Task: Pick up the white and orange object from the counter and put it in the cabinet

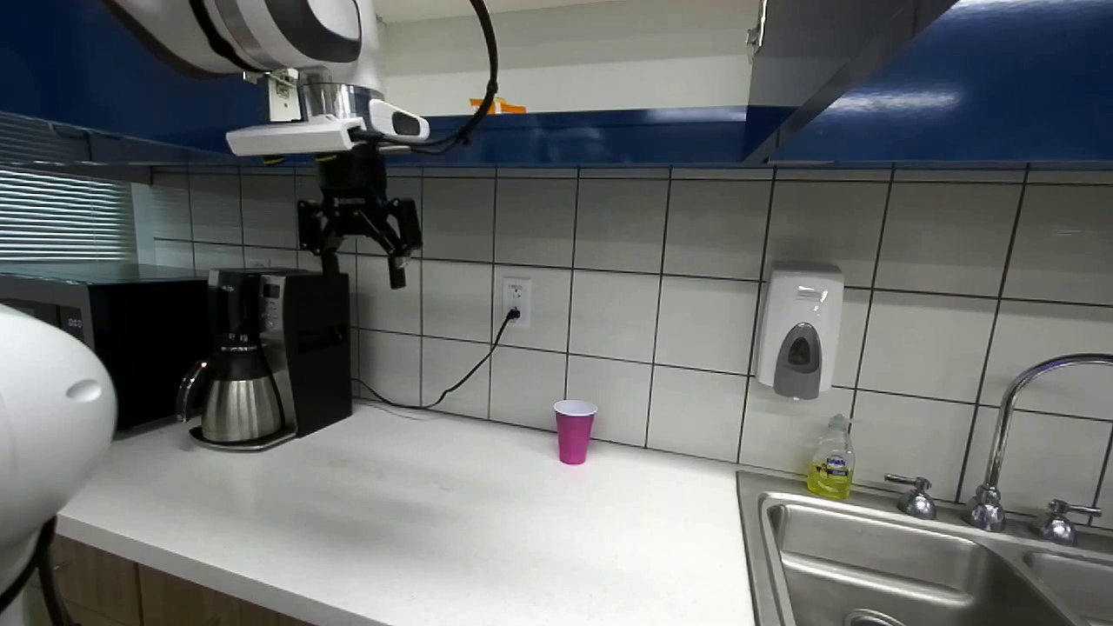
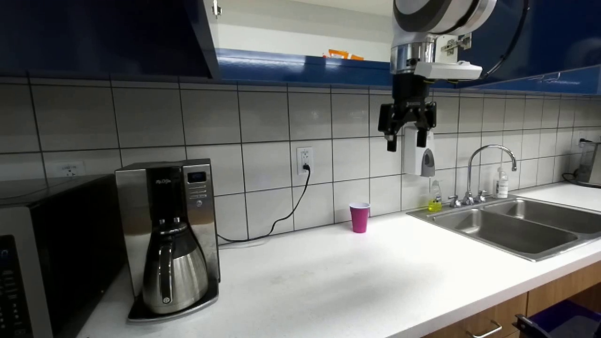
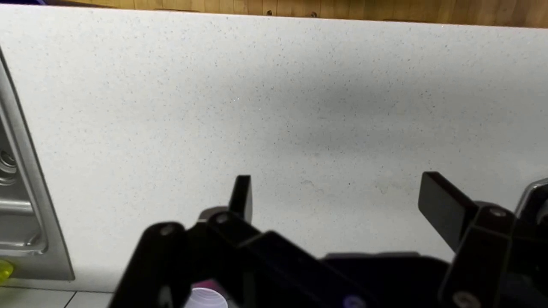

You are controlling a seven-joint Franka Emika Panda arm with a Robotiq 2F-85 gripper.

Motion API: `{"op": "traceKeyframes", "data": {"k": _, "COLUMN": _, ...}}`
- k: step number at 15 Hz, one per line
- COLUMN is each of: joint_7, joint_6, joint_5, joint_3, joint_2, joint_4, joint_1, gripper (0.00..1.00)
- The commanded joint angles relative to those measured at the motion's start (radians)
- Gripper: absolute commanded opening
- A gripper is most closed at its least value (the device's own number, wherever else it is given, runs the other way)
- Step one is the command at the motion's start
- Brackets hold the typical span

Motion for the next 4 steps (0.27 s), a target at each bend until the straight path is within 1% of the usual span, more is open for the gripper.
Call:
{"op": "traceKeyframes", "data": {"k": 1, "joint_7": -0.004, "joint_6": -0.002, "joint_5": 0.005, "joint_3": 0.007, "joint_2": 0.000, "joint_4": -0.010, "joint_1": -0.009, "gripper": 1.00}}
{"op": "traceKeyframes", "data": {"k": 4, "joint_7": -0.004, "joint_6": -0.002, "joint_5": 0.005, "joint_3": 0.008, "joint_2": 0.002, "joint_4": -0.016, "joint_1": -0.009, "gripper": 1.00}}
